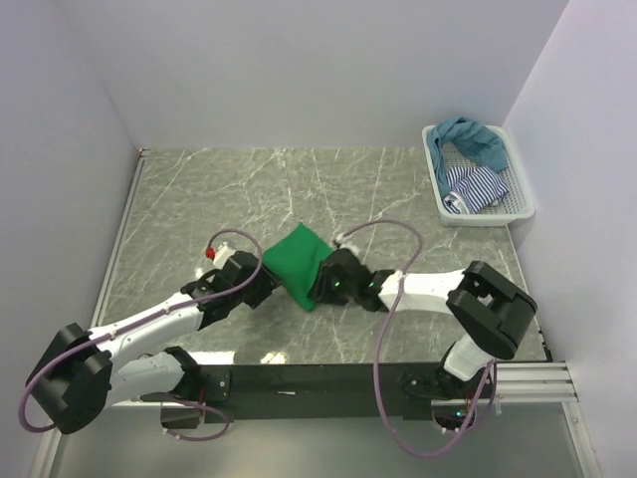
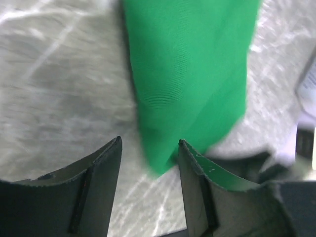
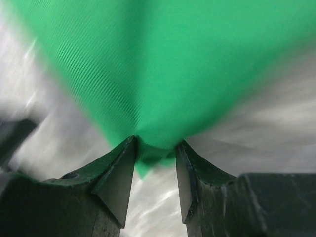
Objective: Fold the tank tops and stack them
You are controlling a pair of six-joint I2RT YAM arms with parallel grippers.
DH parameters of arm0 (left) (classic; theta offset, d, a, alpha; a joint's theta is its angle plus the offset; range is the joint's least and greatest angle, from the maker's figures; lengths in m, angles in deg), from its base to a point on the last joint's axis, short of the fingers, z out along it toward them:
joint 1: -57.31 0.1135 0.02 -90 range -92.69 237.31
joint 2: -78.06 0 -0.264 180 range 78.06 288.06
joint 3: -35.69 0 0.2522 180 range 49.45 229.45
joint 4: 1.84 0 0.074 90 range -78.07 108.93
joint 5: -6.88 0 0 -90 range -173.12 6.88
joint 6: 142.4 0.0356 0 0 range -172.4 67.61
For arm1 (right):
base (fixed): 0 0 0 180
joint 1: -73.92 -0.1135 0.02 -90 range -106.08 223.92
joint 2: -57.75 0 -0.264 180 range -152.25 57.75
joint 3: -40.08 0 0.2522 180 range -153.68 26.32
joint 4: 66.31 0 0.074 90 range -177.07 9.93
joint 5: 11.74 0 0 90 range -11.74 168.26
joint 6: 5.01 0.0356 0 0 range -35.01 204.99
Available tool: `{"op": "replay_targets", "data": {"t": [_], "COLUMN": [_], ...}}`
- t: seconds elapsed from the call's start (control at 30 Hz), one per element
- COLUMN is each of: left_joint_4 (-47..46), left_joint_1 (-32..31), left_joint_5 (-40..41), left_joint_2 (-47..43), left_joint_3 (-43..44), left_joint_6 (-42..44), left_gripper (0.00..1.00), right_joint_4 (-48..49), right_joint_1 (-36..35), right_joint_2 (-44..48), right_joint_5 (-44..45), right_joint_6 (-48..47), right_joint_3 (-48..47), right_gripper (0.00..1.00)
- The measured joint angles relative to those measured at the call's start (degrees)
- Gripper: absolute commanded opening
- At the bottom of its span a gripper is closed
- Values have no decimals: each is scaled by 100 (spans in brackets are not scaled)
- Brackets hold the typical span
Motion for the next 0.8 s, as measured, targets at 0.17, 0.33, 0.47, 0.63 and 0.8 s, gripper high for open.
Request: {"op": "replay_targets", "data": {"t": [0.17, 0.33, 0.47, 0.63, 0.8], "left_joint_4": [227, 671, 881, 820, 540], "left_joint_1": [210, 774, 857, 916, 997], "left_joint_5": [278, 411, 514, 46, -605], "left_joint_2": [415, 756, 758, 758, 793], "left_joint_3": [236, 787, 1150, 1119, 859], "left_joint_6": [-17, 317, 750, 1283, 1648], "left_gripper": [54, 53, 53, 56, 59], "right_joint_4": [157, 63, -404, -1123, -1362], "right_joint_1": [-1051, -1084, -1080, -988, -673], "right_joint_2": [-7, 59, 566, 968, 411], "right_joint_5": [-243, -201, 50, 590, 881], "right_joint_6": [487, 516, 278, -361, -1062], "right_joint_3": [-208, -461, -468, -765, -1198], "right_gripper": [50, 50, 54, 54, 53]}}
